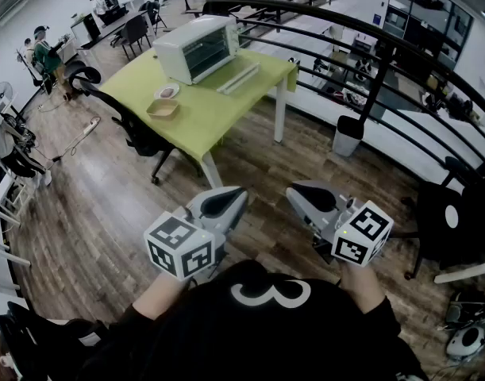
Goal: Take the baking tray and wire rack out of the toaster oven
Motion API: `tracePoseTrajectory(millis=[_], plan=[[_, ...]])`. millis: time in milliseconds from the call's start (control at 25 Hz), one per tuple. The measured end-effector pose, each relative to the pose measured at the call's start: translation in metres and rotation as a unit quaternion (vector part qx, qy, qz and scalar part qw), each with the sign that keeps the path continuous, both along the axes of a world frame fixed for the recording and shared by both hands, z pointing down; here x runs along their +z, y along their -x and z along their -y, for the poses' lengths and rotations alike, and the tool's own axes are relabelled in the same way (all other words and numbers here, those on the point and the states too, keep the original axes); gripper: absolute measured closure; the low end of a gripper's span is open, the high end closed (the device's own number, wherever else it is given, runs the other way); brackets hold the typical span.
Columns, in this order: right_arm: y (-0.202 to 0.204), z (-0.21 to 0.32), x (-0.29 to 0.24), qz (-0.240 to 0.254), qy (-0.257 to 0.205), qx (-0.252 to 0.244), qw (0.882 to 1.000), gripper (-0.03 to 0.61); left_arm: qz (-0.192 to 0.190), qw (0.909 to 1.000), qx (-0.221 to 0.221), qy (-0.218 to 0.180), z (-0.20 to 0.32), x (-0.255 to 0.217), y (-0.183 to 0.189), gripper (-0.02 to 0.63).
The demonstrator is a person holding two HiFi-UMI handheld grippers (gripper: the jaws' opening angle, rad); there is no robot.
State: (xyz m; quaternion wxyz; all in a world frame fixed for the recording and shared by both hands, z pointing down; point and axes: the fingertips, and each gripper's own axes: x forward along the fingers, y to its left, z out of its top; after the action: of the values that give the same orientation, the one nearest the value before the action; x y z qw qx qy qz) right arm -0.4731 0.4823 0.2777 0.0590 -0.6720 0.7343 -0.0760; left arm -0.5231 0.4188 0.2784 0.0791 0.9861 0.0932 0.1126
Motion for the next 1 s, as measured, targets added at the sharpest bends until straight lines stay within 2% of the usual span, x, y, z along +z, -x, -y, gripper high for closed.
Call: tracePoseTrajectory(millis=[360, 640, 800, 1000], plan=[[-0.025, 0.018, 0.020, 0.006, 0.014, 0.008, 1.000, 0.577, 0.004, 0.9999, 0.009, 0.011, 0.018, 0.020, -0.026, 0.603], [-0.068, 0.048, 0.047, 0.016, 0.037, 0.029, 0.999, 0.577, 0.008, 0.9995, 0.018, 0.023, 0.048, 0.043, -0.066, 0.603], [-0.108, 0.076, 0.062, 0.019, 0.046, 0.037, 0.998, 0.577, 0.013, 0.9991, 0.024, 0.032, 0.079, 0.060, -0.108, 0.603], [-0.186, 0.129, 0.075, 0.031, 0.063, 0.044, 0.997, 0.577, 0.030, 0.9982, 0.027, 0.043, 0.137, 0.075, -0.190, 0.603]])
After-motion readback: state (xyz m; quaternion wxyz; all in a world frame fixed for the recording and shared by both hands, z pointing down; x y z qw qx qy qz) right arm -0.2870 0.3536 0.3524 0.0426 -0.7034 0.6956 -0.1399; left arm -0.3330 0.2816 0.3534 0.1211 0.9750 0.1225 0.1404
